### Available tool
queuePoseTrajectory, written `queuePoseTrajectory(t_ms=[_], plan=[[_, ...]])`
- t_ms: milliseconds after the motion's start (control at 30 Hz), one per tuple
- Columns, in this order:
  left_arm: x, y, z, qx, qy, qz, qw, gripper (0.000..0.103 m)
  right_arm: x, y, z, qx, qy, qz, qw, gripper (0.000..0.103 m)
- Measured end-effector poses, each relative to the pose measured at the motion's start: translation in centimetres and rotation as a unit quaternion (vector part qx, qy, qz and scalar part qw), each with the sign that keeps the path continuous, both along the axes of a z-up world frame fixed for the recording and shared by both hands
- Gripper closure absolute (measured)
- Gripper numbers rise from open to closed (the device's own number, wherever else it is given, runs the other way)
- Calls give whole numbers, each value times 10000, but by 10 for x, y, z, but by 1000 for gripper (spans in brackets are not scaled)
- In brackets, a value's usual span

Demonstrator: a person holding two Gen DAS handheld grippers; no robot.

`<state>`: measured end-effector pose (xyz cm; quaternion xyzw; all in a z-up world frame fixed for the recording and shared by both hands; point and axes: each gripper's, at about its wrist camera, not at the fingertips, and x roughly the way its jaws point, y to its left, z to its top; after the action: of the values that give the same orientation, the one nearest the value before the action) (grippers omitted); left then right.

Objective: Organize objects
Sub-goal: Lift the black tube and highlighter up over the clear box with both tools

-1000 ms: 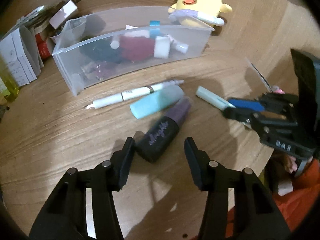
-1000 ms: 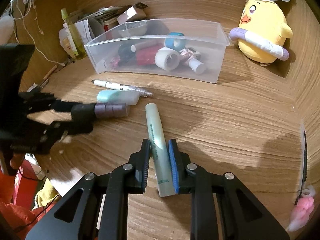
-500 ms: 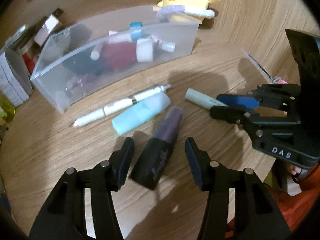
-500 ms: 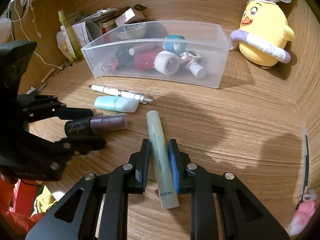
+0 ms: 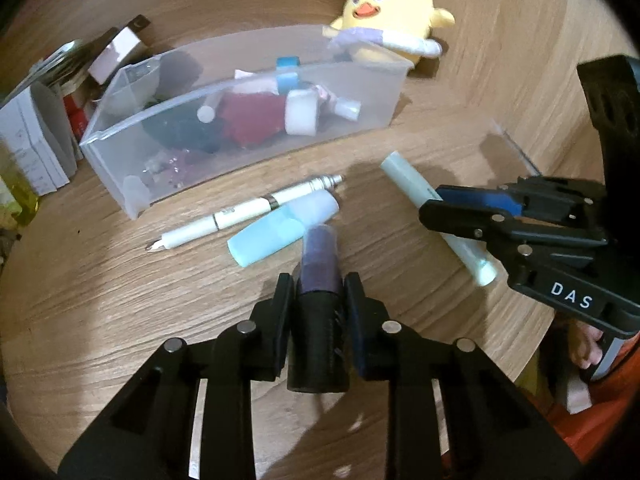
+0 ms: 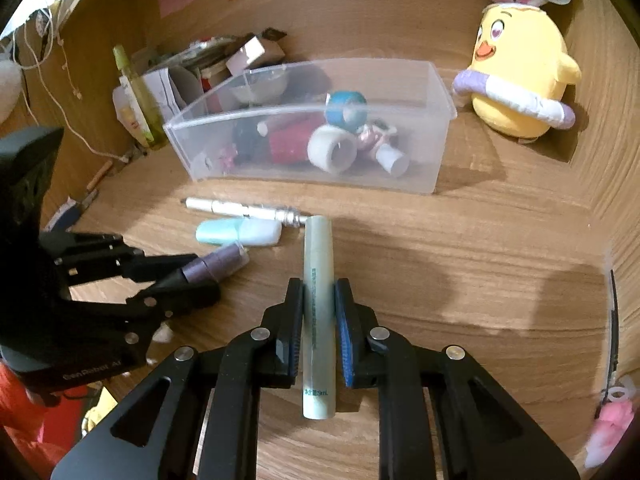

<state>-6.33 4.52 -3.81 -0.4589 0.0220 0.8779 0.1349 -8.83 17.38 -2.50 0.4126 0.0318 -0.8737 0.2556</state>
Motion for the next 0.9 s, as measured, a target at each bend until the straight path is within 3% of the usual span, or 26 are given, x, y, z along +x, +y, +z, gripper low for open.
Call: queuePoseTrajectory(t_ms=[400,900], plan=[[1,-19,38,586,613,364,9957,78,-11,-7,37,-185,474,-77,9987,89],[-9,-48,75,984,1111,707,9864,78,-33,-4,81,-534,975,-120,9937,89]])
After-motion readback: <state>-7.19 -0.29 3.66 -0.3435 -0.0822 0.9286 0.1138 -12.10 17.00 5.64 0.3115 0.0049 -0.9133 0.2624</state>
